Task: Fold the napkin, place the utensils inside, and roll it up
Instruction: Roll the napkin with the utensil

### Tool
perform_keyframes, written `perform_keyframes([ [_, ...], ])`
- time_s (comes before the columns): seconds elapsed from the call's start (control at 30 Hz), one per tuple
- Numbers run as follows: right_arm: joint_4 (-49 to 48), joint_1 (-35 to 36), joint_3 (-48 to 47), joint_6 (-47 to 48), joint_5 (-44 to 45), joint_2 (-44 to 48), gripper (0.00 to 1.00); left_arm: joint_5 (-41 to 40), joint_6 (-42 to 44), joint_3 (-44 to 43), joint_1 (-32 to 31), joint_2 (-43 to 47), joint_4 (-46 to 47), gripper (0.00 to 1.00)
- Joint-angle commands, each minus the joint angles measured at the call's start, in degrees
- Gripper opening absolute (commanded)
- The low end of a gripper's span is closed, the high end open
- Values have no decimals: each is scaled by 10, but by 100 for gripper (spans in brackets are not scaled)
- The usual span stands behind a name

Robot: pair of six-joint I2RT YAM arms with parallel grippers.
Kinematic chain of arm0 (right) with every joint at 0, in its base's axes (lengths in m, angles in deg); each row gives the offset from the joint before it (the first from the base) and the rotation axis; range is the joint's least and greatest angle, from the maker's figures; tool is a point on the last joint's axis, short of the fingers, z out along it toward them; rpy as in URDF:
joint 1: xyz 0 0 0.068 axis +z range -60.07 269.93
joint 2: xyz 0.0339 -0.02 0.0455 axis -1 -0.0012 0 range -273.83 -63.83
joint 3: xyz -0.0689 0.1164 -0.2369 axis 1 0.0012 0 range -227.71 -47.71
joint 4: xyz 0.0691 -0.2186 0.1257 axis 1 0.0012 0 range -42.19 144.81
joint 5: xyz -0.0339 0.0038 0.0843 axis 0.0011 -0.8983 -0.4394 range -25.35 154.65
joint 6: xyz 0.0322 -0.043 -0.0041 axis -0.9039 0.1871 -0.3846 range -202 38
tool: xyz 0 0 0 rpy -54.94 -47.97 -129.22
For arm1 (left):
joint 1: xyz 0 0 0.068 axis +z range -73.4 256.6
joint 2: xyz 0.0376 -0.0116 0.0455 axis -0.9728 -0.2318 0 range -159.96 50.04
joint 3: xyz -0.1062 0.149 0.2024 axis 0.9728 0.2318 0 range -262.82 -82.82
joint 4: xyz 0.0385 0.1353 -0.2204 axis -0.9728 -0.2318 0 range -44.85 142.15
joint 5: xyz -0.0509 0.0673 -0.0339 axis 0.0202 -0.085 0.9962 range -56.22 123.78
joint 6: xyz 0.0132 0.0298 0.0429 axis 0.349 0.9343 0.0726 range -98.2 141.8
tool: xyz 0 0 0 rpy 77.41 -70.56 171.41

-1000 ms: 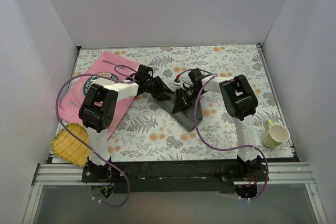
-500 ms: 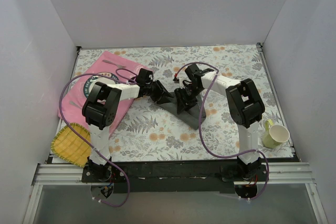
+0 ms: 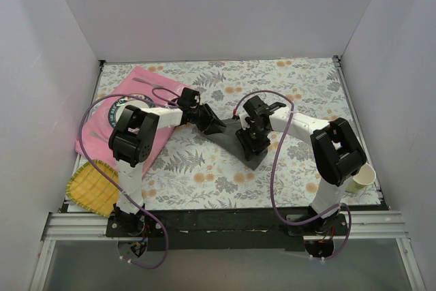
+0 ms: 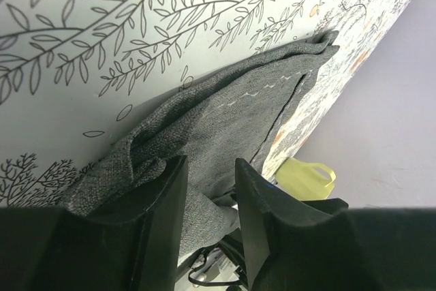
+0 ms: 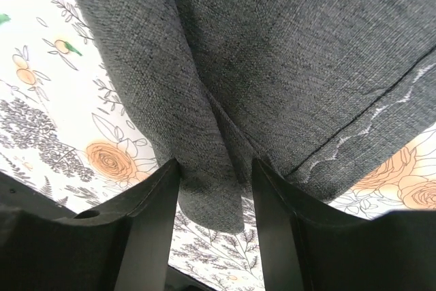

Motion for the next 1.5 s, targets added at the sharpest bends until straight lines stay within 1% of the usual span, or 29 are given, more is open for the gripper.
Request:
perform_keyframes([
  [0.0,0,6,4,9,49,14,53,-10,21,-24,1,-9,-35,34],
  [0.1,16,26,-46,13,70,18,54,-8,21,-32,2,-12,-44,34],
  [0.2,2,53,-85,15,80,20,59,-6,22,-37,1,-16,-55,34],
  [0.23,-17,58,-89,14,76,21,63,-6,22,-39,2,-16,-59,34],
  [0.27,-25,63,-100,14,70,14,94,-6,22,-39,2,-16,-61,34],
  [0.3,-32,70,-108,13,67,9,99,-6,22,-40,1,-16,-62,34],
  [0.4,-46,83,-140,15,72,-29,98,-4,19,-41,2,-19,-69,33],
  [0.53,-49,99,-168,25,103,-75,93,1,16,-46,2,-24,-83,33],
  [0.6,-60,108,-163,35,106,-88,82,0,17,-52,2,-26,-87,33],
  [0.63,-63,111,-161,36,122,-92,73,-1,16,-53,2,-27,-92,32],
  [0.67,-67,117,-157,38,125,-97,60,2,12,-55,2,-28,-91,32],
  [0.83,-97,134,-127,49,151,-103,60,5,6,-62,2,-35,-95,32],
  [0.93,-98,140,-120,50,177,-112,60,6,7,-70,2,-39,-101,32],
  [0.97,-101,140,-113,48,186,-117,57,8,7,-73,2,-39,-101,32],
  [1.03,-108,140,-104,44,203,-118,53,8,7,-80,2,-40,-108,33],
  [1.07,-116,140,-97,39,206,-118,48,8,7,-83,2,-39,-111,34],
  [1.13,-119,138,-92,36,201,-120,37,11,6,-88,5,-34,-114,36],
  [1.17,-121,137,-91,33,199,-121,28,11,3,-88,6,-25,-115,38],
  [1.2,-123,138,-86,31,193,-121,25,11,1,-88,9,-20,-115,39],
  [1.27,-127,136,-83,27,184,-120,23,6,-1,-89,21,-7,-117,42],
  [1.3,-130,133,-76,19,166,-119,21,4,-3,-90,26,6,-118,45],
  [1.33,-132,129,-75,14,150,-116,18,2,-5,-92,35,13,-120,45],
  [1.37,-136,122,-70,10,132,-113,17,-10,-6,-100,40,20,-121,46],
  [1.43,-156,114,-51,-4,67,-104,14,-28,3,-119,48,40,-138,48],
  [1.47,-161,101,-47,-4,37,-103,14,-50,15,-142,48,44,-147,49],
])
